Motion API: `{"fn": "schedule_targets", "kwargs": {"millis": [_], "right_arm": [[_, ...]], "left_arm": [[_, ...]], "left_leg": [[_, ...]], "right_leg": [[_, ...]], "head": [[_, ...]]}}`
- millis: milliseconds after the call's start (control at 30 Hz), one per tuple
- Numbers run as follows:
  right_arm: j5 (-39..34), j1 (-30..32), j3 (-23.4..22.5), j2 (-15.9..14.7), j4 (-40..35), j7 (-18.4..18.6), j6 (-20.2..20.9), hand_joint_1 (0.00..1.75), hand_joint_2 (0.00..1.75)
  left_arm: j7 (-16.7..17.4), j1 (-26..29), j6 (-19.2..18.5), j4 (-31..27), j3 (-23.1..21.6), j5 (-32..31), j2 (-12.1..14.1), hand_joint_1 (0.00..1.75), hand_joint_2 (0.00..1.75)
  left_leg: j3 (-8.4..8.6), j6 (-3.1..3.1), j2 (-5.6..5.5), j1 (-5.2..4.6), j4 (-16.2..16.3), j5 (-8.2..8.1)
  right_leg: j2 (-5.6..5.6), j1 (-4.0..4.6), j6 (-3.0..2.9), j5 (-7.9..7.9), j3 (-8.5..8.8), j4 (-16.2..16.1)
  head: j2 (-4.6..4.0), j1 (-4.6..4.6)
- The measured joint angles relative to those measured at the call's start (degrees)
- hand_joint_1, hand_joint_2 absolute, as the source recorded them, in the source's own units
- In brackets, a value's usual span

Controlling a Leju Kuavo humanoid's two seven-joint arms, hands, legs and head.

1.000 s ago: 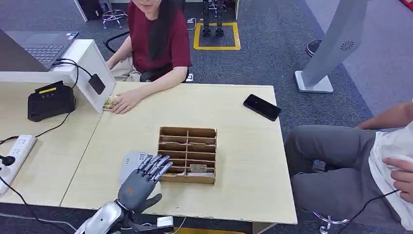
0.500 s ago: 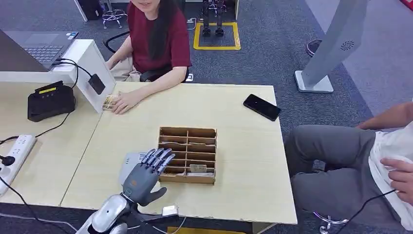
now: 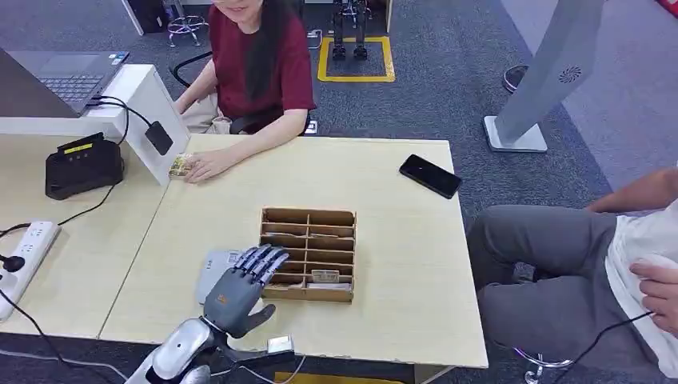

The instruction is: Pass the card to the sensor for recognition and then transmit it.

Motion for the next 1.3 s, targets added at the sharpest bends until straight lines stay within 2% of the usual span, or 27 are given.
{"fn": "schedule_targets", "kwargs": {"millis": [733, 867, 967, 1100, 1200, 1300], "right_arm": [[0.79, 0.00, -0.39, 0.00, 0.00, -0.31, -0.26, 0.00, 1.75], [1.18, 0.01, -0.59, 0.00, 0.00, -0.41, -0.35, 0.00, 1.75], [1.66, 0.01, -0.72, 0.02, 0.00, -0.52, -0.33, 0.00, 1.75], [1.95, 0.00, -1.12, 0.02, 0.00, -0.94, -0.15, 0.00, 1.75], [1.95, 0.00, -1.20, 0.02, 0.00, -0.94, -0.07, 0.00, 1.75], [1.97, -0.02, -1.20, 0.09, 0.00, -0.83, 0.26, 0.00, 1.75]], "left_arm": [[-1.47, 1.57, -1.38, 0.00, 0.02, 3.74, 0.15, 1.75, 1.75], [-4.90, 1.58, -3.17, -1.18, 0.02, 11.00, 0.31, 1.75, 1.75], [-6.91, 0.81, -6.69, -4.34, 0.55, 19.16, 1.31, 1.75, 1.75], [-7.36, -2.80, -10.67, -10.23, 3.52, 28.18, 3.21, 1.75, 1.75], [-7.08, -5.18, -12.02, -13.10, 6.30, 30.18, 4.15, 1.75, 1.75], [-6.47, -6.30, -11.76, -14.01, 7.78, 29.26, 4.41, 1.75, 1.75]], "left_leg": [[0.01, 0.00, -0.01, 0.00, 0.00, 0.00], [0.02, 0.00, -0.02, 0.00, 0.00, 0.01], [-0.02, 0.03, -0.02, 0.01, 0.00, 0.04], [-0.01, 0.01, -0.08, 0.01, 0.00, 0.06], [-0.01, 0.00, -0.10, 0.02, 0.00, 0.10], [0.00, 0.00, -0.10, 0.01, 0.00, 0.10]], "right_leg": [[-0.02, 0.00, 0.00, 0.00, 0.03, 0.00], [-0.03, 0.00, 0.00, 0.00, 0.02, 0.00], [-0.04, 0.02, 0.00, 0.00, -0.02, 0.00], [-0.09, 0.02, -0.06, 0.05, 0.00, 0.02], [-0.10, 0.02, -0.06, 0.05, 0.01, 0.03], [-0.08, 0.02, -0.06, 0.05, 0.00, 0.03]], "head": [[-0.02, 0.00], [0.00, 0.00], [0.00, 0.00], [0.00, -0.02], [0.00, 0.00], [0.00, 0.00]]}}
